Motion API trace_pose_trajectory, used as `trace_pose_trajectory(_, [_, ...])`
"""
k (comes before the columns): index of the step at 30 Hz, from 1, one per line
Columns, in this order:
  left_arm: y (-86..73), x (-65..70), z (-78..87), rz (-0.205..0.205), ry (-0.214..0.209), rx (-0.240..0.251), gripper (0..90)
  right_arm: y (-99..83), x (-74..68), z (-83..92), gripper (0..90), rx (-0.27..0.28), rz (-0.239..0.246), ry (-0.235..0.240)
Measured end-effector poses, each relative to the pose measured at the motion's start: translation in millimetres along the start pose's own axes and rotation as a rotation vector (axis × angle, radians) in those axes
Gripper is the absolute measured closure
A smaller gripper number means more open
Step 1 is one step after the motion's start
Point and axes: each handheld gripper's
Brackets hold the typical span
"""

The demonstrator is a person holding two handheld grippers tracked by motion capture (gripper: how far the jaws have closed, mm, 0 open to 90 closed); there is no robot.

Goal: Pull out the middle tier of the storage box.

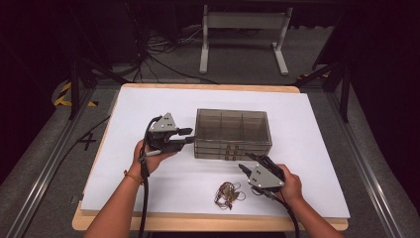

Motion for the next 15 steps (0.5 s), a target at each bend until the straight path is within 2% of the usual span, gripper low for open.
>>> trace_pose_trajectory(2, [2.3, -1.8, -3.1, 0.001, -0.007, -0.01, 67.4, 3.4, -4.0, -7.3, 62.5, -0.013, 0.038, -0.004])
trace_pose_trajectory(7, [5.6, -1.4, -9.3, -0.02, -0.004, -0.035, 68.8, 7.9, -9.9, -17.7, 62.8, -0.036, 0.067, -0.031])
trace_pose_trajectory(15, [8.7, -4.4, -16.1, -0.005, -0.014, -0.042, 71.8, 8.5, -14.9, -32.1, 69.6, -0.085, 0.123, -0.087])
Point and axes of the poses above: each handheld gripper's, and its own axes: z roughly backward along the jaws, y roughly out of its top, x roughly to its right, and after that the axes turned 6 degrees about x, right-handed
